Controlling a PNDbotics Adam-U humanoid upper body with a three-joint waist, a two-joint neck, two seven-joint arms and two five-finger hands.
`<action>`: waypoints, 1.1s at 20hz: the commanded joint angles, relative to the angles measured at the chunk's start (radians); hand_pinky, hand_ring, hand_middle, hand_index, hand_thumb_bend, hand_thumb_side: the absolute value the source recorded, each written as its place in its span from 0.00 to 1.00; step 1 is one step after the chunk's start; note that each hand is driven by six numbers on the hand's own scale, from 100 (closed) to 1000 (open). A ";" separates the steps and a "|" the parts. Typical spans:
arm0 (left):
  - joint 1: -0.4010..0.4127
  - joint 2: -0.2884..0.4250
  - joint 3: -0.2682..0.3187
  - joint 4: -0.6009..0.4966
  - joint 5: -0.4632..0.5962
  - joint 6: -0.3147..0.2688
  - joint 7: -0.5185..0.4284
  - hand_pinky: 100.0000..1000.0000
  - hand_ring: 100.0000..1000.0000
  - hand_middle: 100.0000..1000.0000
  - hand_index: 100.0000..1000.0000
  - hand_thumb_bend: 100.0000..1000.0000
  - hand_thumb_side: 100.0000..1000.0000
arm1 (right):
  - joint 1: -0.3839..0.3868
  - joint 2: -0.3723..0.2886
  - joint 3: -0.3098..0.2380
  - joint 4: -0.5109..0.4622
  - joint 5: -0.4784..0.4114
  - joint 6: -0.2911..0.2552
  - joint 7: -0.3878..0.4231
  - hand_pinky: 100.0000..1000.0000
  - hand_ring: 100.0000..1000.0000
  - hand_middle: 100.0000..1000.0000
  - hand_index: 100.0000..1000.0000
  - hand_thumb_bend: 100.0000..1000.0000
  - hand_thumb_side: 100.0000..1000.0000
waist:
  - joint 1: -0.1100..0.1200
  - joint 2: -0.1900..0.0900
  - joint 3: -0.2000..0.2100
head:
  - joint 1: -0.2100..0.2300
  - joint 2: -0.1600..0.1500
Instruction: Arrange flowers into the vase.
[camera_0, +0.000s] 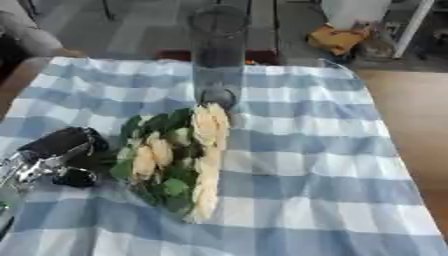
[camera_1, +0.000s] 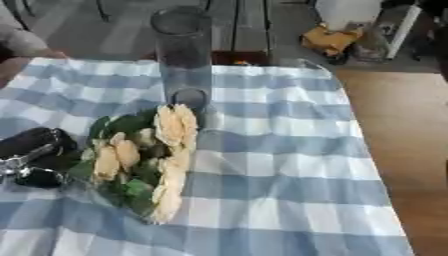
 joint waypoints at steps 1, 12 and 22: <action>-0.008 0.032 0.019 -0.021 0.033 0.017 -0.012 0.01 0.22 0.30 0.47 0.00 0.18 | -0.012 -0.018 -0.012 -0.017 0.001 0.007 -0.003 0.65 0.76 0.77 0.80 0.00 1.00 | 0.004 -0.018 0.001 | -0.008 0.010; -0.014 0.025 0.030 0.000 0.033 0.034 0.015 0.00 0.01 0.11 0.28 0.00 0.14 | -0.009 -0.013 -0.015 -0.027 0.001 0.023 -0.005 0.65 0.76 0.76 0.79 0.00 1.00 | 0.009 -0.021 -0.003 | -0.014 -0.001; -0.021 0.010 0.037 0.025 -0.025 -0.001 0.103 0.00 0.00 0.00 0.17 0.00 0.29 | -0.010 -0.011 -0.015 -0.027 0.001 0.025 -0.006 0.65 0.75 0.76 0.79 0.00 1.00 | 0.006 -0.023 -0.004 | -0.004 -0.033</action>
